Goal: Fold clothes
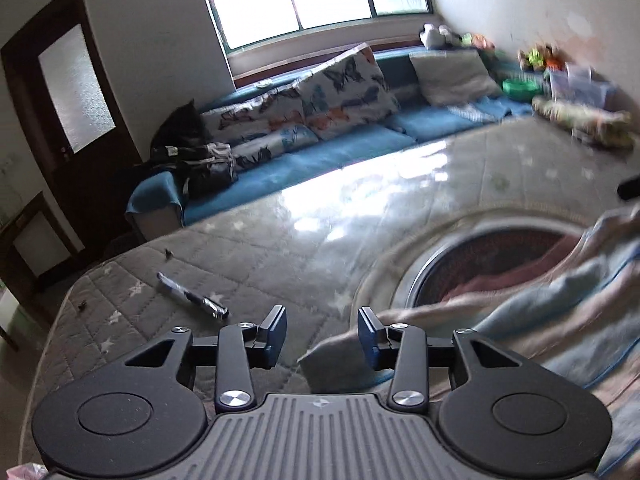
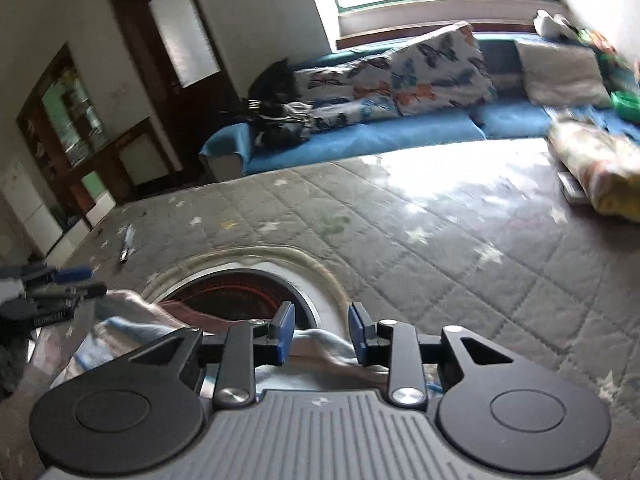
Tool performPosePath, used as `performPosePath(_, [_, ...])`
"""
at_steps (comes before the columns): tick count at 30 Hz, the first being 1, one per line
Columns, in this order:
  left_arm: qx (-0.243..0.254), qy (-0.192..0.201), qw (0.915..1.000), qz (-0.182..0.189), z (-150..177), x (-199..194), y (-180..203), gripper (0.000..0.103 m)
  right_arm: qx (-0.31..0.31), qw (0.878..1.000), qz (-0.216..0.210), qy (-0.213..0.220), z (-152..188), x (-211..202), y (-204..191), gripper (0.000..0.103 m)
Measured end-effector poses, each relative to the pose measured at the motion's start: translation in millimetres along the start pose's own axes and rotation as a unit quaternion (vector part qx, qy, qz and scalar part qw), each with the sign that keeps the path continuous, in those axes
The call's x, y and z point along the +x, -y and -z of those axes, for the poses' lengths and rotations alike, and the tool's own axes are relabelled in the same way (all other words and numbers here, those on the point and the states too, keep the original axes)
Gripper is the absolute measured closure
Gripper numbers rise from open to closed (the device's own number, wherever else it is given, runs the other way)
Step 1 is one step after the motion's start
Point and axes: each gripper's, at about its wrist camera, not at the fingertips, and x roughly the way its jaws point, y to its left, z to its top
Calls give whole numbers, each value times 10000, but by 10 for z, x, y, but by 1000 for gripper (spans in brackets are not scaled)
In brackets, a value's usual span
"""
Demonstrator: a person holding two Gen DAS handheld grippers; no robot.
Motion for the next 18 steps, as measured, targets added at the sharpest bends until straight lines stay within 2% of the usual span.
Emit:
performPosePath(2, [-56,56,9998,190,-35,-63,61,64,-170,9997,-141,-140,-3,34,-114,73])
performPosePath(4, [-55,13,9987,504,-43,-60,163,75,-335,9987,-242,-308,18,125,-244,73])
performPosePath(7, [27,-84,9963,854,-47,18,347,81,-442,9973,-290,-505,53,291,-381,73])
performPosePath(9, [34,-190,9944,1042,-58,114,441,82,-407,9970,-248,-605,66,397,-422,73])
performPosePath(18, [-240,-498,9919,1144,-31,582,433,80,-394,9967,-72,-705,96,667,-445,74])
